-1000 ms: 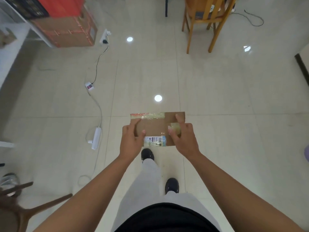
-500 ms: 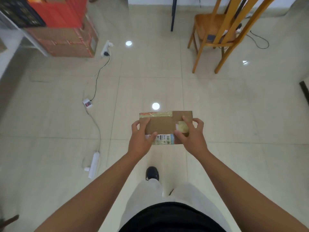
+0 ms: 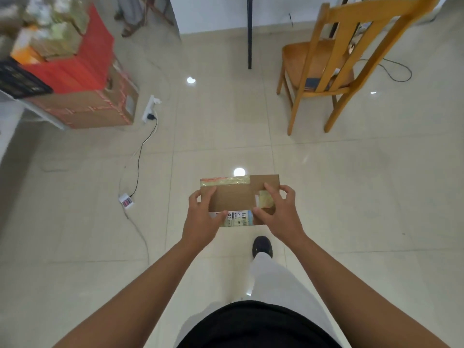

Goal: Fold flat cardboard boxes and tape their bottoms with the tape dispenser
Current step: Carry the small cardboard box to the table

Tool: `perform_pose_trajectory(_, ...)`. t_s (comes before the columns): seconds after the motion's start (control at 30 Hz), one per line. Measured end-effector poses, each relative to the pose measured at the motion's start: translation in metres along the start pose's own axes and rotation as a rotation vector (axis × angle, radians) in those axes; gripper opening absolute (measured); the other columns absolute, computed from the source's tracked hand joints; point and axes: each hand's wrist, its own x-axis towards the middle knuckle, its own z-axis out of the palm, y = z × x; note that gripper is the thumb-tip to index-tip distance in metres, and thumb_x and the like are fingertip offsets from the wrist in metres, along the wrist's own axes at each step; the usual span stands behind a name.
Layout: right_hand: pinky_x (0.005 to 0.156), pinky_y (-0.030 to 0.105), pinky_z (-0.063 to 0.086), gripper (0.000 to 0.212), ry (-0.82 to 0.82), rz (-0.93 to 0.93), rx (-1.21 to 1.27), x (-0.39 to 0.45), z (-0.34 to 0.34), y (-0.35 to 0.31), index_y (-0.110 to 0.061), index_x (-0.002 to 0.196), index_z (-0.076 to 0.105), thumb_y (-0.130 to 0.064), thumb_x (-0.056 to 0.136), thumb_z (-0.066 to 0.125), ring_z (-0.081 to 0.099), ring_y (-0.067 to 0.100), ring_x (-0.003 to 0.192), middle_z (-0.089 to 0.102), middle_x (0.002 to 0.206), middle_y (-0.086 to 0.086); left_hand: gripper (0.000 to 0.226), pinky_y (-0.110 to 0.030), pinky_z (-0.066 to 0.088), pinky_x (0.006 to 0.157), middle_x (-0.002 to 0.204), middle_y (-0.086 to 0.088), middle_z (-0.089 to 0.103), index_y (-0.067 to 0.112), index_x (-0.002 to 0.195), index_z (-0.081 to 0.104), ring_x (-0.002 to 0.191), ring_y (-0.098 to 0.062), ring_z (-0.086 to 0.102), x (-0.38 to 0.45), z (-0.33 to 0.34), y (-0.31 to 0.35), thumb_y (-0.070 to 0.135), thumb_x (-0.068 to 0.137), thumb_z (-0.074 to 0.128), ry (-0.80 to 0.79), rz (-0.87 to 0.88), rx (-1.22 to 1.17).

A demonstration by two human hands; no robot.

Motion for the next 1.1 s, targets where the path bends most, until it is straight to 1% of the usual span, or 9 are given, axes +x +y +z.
perform_pose_trajectory(0.1,0.103,0.042,0.049,0.075,-0.012,-0.024,0.011,0.055,-0.016,-0.011,-0.031,0.15,0.04,-0.037,0.085,0.077,0.041,0.021,0.134,0.018,0.151,-0.003,0.068,-0.041,0.054,0.094,0.149,-0.001,0.025,0.034,0.145,0.039,0.128,-0.022,0.045,0.052,-0.005,0.026,0.027,0.087,0.074,0.001,-0.004,-0.003)
perform_pose_trajectory(0.27,0.103,0.043,0.05,0.076,-0.066,-0.037,-0.055,0.14,-0.046,-0.032,-0.032,0.151,0.038,-0.037,0.085,0.077,0.039,0.021,0.134,0.018,0.151,-0.003,0.068,-0.042,0.052,0.097,0.15,0.0,0.022,0.035,0.144,0.037,0.128,-0.021,0.043,0.122,-0.009,0.058,0.026,0.088,0.072,0.015,-0.044,-0.033)
perform_pose_trajectory(0.37,0.103,0.041,0.049,0.078,-0.053,-0.036,-0.098,0.183,-0.054,-0.042,-0.031,0.151,0.037,-0.039,0.085,0.076,0.039,0.022,0.134,0.017,0.152,-0.002,0.069,-0.033,0.053,0.093,0.15,0.006,0.02,0.041,0.143,0.034,0.124,-0.017,0.043,0.164,-0.012,0.067,0.024,0.088,0.072,-0.018,-0.043,-0.05)
perform_pose_trajectory(0.47,0.105,0.043,0.047,0.077,-0.057,-0.001,-0.101,0.22,-0.053,-0.051,-0.031,0.151,0.037,-0.038,0.085,0.076,0.038,0.024,0.136,0.016,0.153,-0.001,0.069,-0.029,0.051,0.092,0.151,0.003,0.02,0.038,0.143,0.036,0.126,-0.017,0.043,0.208,-0.015,0.072,0.021,0.086,0.072,-0.031,-0.042,-0.051)
perform_pose_trajectory(0.53,0.105,0.043,0.047,0.077,-0.043,0.014,-0.097,0.252,-0.051,-0.061,-0.031,0.151,0.038,-0.037,0.084,0.077,0.038,0.024,0.136,0.016,0.153,-0.001,0.07,-0.031,0.048,0.095,0.151,0.001,0.021,0.036,0.143,0.037,0.127,-0.018,0.044,0.245,-0.02,0.074,0.02,0.085,0.073,-0.04,-0.033,-0.065)
perform_pose_trajectory(0.67,0.105,0.041,0.047,0.078,-0.028,0.041,-0.145,0.329,-0.048,-0.092,-0.03,0.151,0.037,-0.037,0.085,0.077,0.038,0.023,0.136,0.016,0.153,-0.002,0.071,-0.026,0.041,0.098,0.152,-0.001,0.021,0.032,0.146,0.037,0.131,-0.019,0.041,0.327,-0.042,0.08,0.02,0.086,0.073,-0.057,-0.017,-0.098)
perform_pose_trajectory(0.8,0.104,0.044,0.048,0.078,-0.011,0.045,-0.165,0.405,-0.047,-0.137,-0.03,0.151,0.036,-0.037,0.085,0.077,0.038,0.023,0.136,0.015,0.152,-0.005,0.072,-0.031,0.043,0.104,0.153,-0.001,0.02,0.032,0.148,0.035,0.132,-0.019,0.041,0.41,-0.076,0.091,0.023,0.087,0.073,-0.085,-0.003,-0.101)
perform_pose_trajectory(0.93,0.106,0.039,0.046,0.078,0.047,0.056,-0.156,0.476,-0.051,-0.173,-0.032,0.152,0.035,-0.038,0.086,0.076,0.031,0.021,0.139,0.013,0.153,-0.006,0.073,-0.031,0.043,0.102,0.153,0.0,0.02,0.031,0.149,0.034,0.133,-0.018,0.039,0.498,-0.106,0.109,0.025,0.087,0.073,-0.103,0.053,-0.065)
perform_pose_trajectory(1.1,0.101,0.033,0.043,0.079,0.107,0.064,-0.144,0.549,-0.062,-0.196,-0.034,0.152,0.033,-0.042,0.086,0.075,0.028,0.02,0.14,0.013,0.153,-0.009,0.073,-0.037,0.046,0.103,0.153,0.001,0.019,0.033,0.147,0.035,0.133,-0.02,0.039,0.578,-0.119,0.141,0.023,0.086,0.073,-0.117,0.091,-0.045)
